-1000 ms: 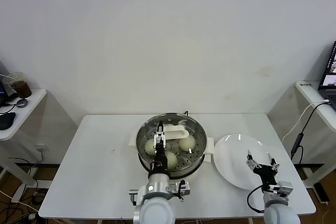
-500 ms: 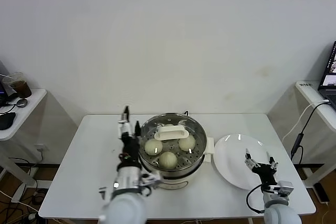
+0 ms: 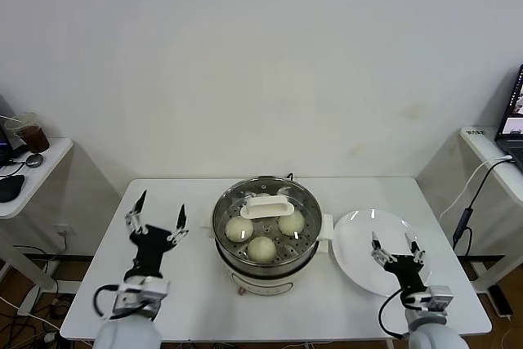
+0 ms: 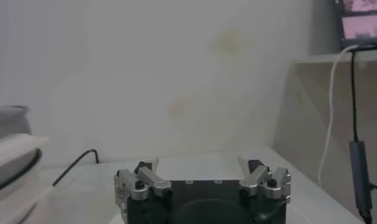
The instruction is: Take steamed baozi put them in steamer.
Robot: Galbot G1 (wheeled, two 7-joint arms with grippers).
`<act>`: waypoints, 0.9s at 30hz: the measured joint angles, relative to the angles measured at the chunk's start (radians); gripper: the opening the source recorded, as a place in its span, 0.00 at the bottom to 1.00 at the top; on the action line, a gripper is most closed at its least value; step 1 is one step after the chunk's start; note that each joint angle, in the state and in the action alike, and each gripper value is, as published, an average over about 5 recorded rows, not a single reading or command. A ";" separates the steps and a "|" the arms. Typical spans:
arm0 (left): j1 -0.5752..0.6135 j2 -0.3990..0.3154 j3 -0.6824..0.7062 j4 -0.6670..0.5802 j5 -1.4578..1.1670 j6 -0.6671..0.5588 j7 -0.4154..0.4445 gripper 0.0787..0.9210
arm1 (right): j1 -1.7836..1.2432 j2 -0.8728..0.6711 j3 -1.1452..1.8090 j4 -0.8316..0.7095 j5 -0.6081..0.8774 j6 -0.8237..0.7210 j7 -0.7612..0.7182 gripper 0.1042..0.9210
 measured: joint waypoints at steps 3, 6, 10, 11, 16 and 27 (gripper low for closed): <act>0.041 -0.003 -0.036 0.021 -0.138 -0.033 -0.001 0.88 | -0.016 0.001 -0.007 0.021 -0.009 -0.014 0.007 0.88; 0.078 -0.003 -0.059 0.041 -0.239 -0.047 -0.001 0.88 | -0.033 -0.002 -0.011 0.040 -0.015 -0.026 0.011 0.88; 0.124 -0.003 -0.078 0.054 -0.314 -0.053 0.004 0.88 | -0.055 -0.006 -0.008 0.063 -0.018 -0.041 0.015 0.88; 0.135 -0.004 -0.081 0.055 -0.326 -0.053 0.006 0.88 | -0.060 -0.007 -0.007 0.069 -0.018 -0.045 0.016 0.88; 0.175 -0.009 -0.088 0.057 -0.379 -0.049 0.019 0.88 | -0.078 -0.010 -0.006 0.095 -0.017 -0.061 0.015 0.88; 0.196 -0.002 -0.120 0.069 -0.452 -0.062 0.039 0.88 | -0.115 -0.022 0.008 0.149 -0.024 -0.121 -0.027 0.88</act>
